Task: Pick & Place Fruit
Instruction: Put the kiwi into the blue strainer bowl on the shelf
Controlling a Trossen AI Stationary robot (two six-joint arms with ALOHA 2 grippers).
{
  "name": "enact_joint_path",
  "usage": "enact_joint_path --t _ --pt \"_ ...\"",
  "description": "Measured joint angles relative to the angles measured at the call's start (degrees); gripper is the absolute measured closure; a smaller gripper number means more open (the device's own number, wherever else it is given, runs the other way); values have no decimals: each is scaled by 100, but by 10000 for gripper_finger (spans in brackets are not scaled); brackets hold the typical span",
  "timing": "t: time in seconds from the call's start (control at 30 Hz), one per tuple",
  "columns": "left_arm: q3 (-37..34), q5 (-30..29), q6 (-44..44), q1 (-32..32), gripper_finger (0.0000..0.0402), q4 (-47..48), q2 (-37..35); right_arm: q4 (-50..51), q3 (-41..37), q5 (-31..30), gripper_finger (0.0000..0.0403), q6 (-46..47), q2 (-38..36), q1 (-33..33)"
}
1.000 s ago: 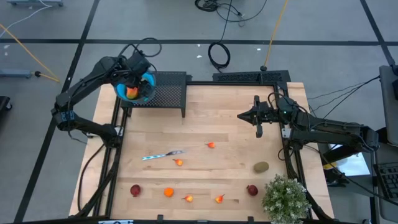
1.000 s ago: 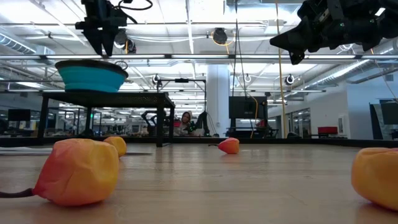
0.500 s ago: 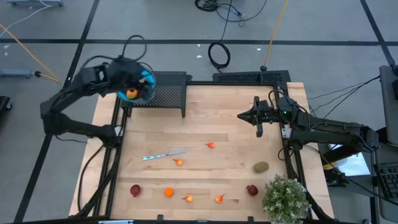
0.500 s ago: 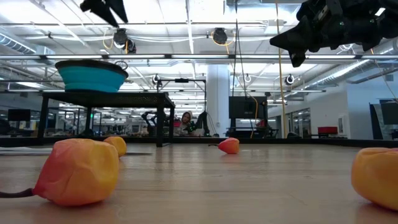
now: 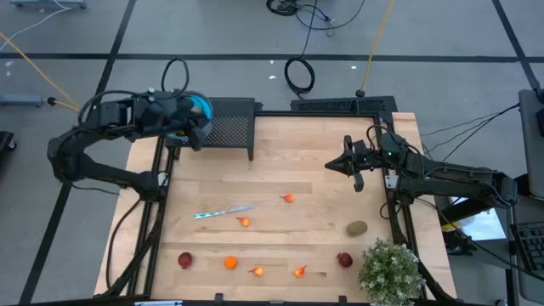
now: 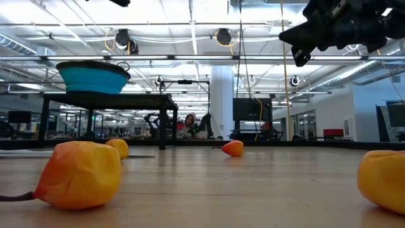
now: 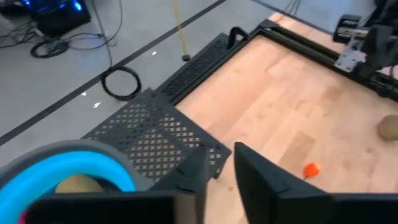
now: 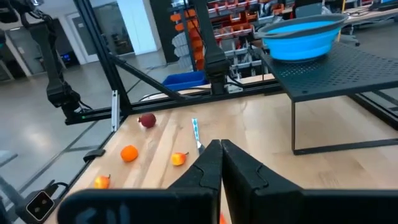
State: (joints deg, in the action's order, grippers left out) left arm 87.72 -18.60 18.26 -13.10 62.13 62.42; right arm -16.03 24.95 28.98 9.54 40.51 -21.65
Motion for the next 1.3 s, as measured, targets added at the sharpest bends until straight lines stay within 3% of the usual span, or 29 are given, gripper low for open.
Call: enact_joint_path --t 0.17,0.57,0.77,1.13,1.3 --pt "-442 -1 12 222 396 -395 -64 2 0 158 403 -14 -1 1" --pt "-1851 58 55 615 396 -1688 -815 35 6 241 403 -468 -2 667" --pt "-2650 66 81 831 400 -2408 -1378 211 31 -127 403 -470 0 1243" --pt "-3938 67 84 1183 395 -3264 -2345 2959 1411 -1274 403 -772 291 2458" --pt "-4380 65 26 1320 398 -3533 -2759 4133 2107 -1282 403 -772 854 2974"
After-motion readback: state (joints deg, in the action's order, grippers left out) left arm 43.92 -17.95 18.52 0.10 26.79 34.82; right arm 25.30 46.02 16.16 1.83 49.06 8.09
